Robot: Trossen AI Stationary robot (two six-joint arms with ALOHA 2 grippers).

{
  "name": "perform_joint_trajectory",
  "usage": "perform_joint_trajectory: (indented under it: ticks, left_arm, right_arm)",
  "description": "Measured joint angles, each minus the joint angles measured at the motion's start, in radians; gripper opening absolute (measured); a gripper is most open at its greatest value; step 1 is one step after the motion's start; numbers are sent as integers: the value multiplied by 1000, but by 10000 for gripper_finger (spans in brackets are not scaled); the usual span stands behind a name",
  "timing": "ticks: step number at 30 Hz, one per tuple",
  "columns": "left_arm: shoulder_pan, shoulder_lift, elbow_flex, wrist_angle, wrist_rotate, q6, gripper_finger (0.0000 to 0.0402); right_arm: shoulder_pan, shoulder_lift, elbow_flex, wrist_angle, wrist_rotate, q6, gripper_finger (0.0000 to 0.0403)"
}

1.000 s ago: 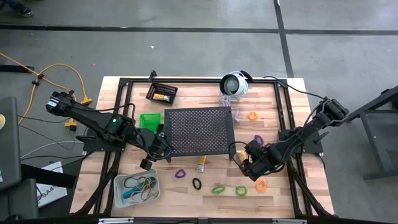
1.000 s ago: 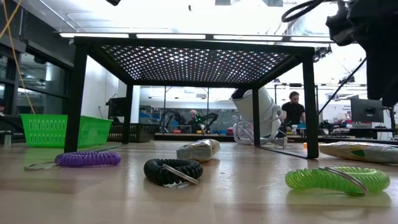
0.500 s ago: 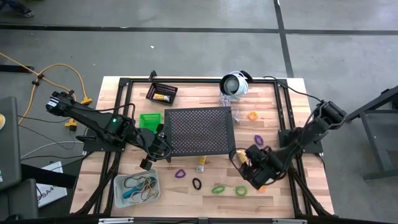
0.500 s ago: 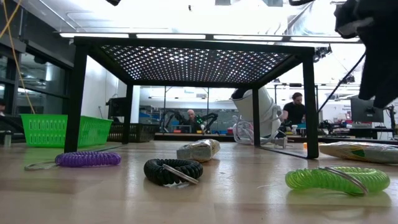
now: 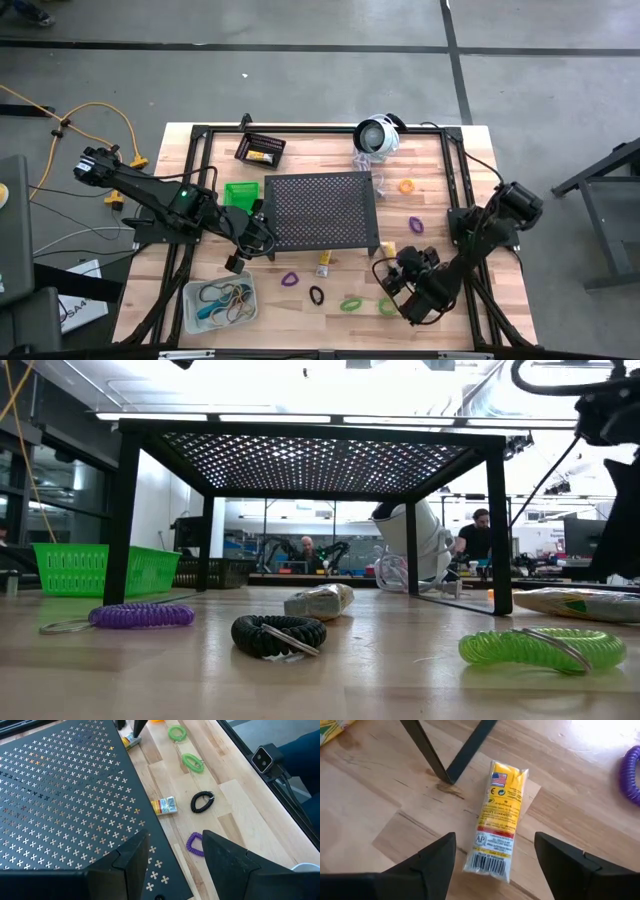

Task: Pick & Place Office Desk Supplies
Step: Put the right crayon box into the black bin

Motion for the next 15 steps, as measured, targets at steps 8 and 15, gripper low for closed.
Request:
perform_joint_trajectory:
  ticks: [8,15]
  left_arm:
    - [0,0,0,0,0,0,177]
    - [0,0,0,0,0,0,177]
  right_arm:
    - [8,58,0,43,1,31,247]
    - [2,86,0,56,-5,32,246]
